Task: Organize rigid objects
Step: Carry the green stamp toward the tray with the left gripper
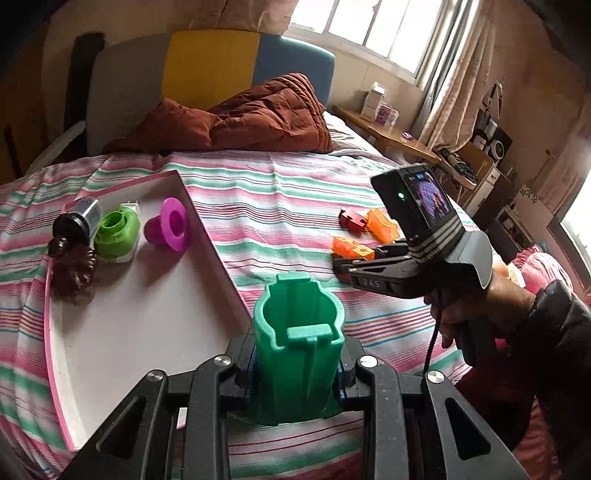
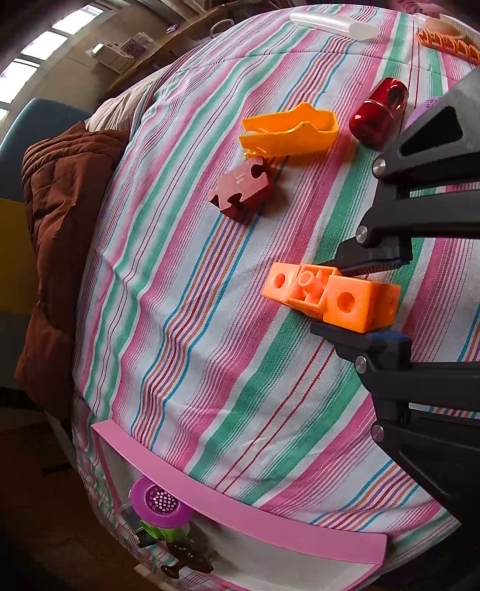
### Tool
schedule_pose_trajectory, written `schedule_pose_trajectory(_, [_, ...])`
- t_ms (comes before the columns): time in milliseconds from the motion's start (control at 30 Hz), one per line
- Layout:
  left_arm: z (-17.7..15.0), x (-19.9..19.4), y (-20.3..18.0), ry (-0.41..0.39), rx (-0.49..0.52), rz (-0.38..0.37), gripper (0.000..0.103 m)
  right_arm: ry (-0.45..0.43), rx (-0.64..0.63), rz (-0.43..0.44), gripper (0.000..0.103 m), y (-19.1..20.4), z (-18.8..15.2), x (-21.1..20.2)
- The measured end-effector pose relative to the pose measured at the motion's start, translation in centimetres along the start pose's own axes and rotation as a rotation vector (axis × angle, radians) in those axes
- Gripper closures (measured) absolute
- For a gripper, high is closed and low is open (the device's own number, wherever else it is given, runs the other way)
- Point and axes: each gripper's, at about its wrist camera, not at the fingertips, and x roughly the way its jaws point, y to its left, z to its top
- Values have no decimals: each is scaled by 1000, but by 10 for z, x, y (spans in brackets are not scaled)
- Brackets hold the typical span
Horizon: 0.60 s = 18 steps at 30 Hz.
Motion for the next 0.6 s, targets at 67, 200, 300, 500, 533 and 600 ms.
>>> schedule_pose_trajectory(67, [2, -5, 16, -10, -42, 14, 73, -2, -2, -6, 80, 1, 0, 0])
schedule_pose_trajectory(200, [3, -11, 55, -18, -148, 57, 73, -6, -24, -25, 80, 5, -1, -1])
schedule_pose_trajectory(300, [2, -11, 82, -17, -220, 90, 73, -6, -23, -21, 80, 4, -1, -1])
schedule_pose_trajectory(500, [4, -3, 114, 10, -314, 103, 73, -8, -35, -30, 80, 6, 1, 1])
schedule_pose_trajectory(533, [6, -1, 115, 14, -316, 99, 73, -8, -36, -30, 80, 6, 1, 1])
schedule_pose_trajectory(600, [11, 6, 115, 22, -314, 97, 73, -8, -37, -31, 80, 6, 2, 1])
